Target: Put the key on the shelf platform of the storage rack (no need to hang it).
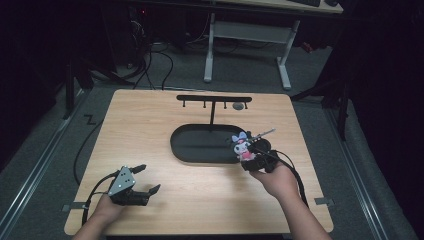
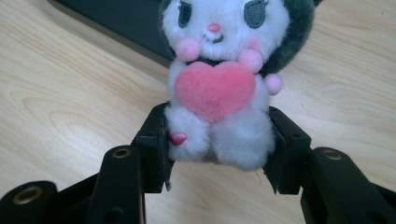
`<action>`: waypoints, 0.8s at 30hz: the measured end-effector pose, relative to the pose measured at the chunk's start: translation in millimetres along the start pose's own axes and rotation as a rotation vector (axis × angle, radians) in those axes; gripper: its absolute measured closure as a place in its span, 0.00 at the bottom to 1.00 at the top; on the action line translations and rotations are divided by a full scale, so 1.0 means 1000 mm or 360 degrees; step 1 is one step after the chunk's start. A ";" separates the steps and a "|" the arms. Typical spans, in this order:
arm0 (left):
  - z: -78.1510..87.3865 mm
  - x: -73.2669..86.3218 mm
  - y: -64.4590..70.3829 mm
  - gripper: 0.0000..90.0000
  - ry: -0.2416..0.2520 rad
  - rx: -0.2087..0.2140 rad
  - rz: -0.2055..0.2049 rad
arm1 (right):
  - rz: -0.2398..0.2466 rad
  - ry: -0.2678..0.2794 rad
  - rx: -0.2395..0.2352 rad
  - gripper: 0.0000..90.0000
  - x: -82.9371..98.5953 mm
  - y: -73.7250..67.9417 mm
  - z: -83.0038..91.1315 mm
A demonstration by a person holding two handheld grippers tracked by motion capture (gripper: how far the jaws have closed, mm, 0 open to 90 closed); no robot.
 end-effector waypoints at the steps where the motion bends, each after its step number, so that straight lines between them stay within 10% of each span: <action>1: 0.000 0.000 0.000 0.17 0.0000 0.0000 0.0000 | 0.0008 0.0008 -0.0001 0.55 -0.003 -0.001 -0.002; 24: 0.000 0.000 0.000 0.17 0.0002 0.0000 0.0003 | -0.0083 0.0049 -0.0051 0.55 -0.044 -0.002 -0.045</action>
Point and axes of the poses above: each handheld gripper's, and its own axes: z roughly backward along the jaws, x roughly out of its underside, y roughly to its right, the point moved 7 cm from there along -z, roughly forward along the jaws, and after that the axes turned 1 degree about y, right-handed, at the moved point
